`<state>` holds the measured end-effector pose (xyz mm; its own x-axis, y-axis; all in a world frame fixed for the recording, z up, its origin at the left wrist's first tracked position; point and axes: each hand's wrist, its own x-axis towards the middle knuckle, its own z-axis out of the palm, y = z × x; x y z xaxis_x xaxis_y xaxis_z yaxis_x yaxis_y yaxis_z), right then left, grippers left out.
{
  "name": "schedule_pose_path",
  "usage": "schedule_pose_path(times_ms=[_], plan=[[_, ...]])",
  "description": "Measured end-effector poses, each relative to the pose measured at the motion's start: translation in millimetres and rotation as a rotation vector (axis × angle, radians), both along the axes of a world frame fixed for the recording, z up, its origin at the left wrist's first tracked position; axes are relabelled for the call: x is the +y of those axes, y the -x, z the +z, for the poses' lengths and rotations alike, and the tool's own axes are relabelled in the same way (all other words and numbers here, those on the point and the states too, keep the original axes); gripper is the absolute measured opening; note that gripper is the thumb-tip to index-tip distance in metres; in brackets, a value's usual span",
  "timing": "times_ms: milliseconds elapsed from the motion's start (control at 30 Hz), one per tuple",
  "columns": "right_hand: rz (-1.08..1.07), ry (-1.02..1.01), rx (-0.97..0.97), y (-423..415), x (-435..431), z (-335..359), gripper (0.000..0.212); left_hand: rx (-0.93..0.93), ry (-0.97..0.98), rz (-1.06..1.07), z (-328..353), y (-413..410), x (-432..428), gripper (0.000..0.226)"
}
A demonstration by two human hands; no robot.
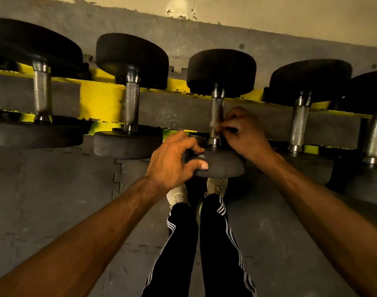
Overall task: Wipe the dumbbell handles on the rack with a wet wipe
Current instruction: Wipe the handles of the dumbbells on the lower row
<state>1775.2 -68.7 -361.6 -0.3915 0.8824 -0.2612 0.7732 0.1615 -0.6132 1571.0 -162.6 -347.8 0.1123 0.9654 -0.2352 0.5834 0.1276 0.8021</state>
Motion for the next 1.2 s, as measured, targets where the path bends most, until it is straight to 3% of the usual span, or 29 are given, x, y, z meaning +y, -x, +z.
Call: schedule_pose_path(times_ms=[67, 133, 233, 300, 467, 533, 600, 667, 767, 833, 967, 1067, 1200], plan=[[0.175, 0.069, -0.040, -4.1, 2.2, 5.9, 0.021, 0.008, 0.006, 0.001, 2.8, -1.4, -1.1, 0.036], [0.215, -0.020, -0.091, 5.1, 14.4, 9.1, 0.025, 0.013, 0.012, 0.007, 4.9, -2.9, -2.4, 0.035], [0.038, -0.234, -0.189, 31.0, 28.1, 3.7, 0.022, 0.029, 0.044, 0.016, 8.8, -3.2, 0.1, 0.031], [-0.009, -0.221, -0.227, 42.6, 26.1, 1.1, 0.015, 0.044, 0.075, 0.005, 11.8, -1.8, 5.7, 0.029], [0.589, -0.003, -0.396, 40.3, 20.8, 11.9, 0.006, 0.065, 0.106, -0.017, 16.3, 2.0, 13.3, 0.030], [0.510, 0.035, -0.418, 49.8, 33.4, 22.1, 0.003, 0.068, 0.120, -0.006, 17.3, 1.5, 13.4, 0.031], [0.224, 0.053, -0.452, 66.0, 45.1, 23.9, 0.022, 0.066, 0.133, 0.001, 17.8, 1.3, 13.1, 0.031], [0.141, 0.066, -0.544, 78.1, 47.5, 24.6, 0.036, 0.052, 0.141, 0.004, 17.9, 1.1, 13.4, 0.030], [0.591, -0.038, -0.643, 79.9, 28.6, 27.8, 0.027, 0.047, 0.152, 0.010, 18.5, 1.1, 14.9, 0.029], [0.650, -0.024, -0.582, 61.3, 21.1, 30.1, 0.019, 0.043, 0.149, -0.001, 17.8, 2.3, 15.7, 0.028], [0.141, 0.012, -0.235, 24.7, 15.0, 25.2, 0.019, 0.045, 0.133, -0.023, 17.1, 4.7, 15.9, 0.028], [-0.332, 0.197, -0.003, 15.6, -6.5, 15.9, 0.008, 0.050, 0.105, -0.027, 17.0, 4.1, 14.8, 0.028], [-0.800, 0.474, 0.308, 21.8, 0.3, 10.7, 0.014, 0.049, 0.087, -0.031, 15.0, 4.2, 13.8, 0.028]])
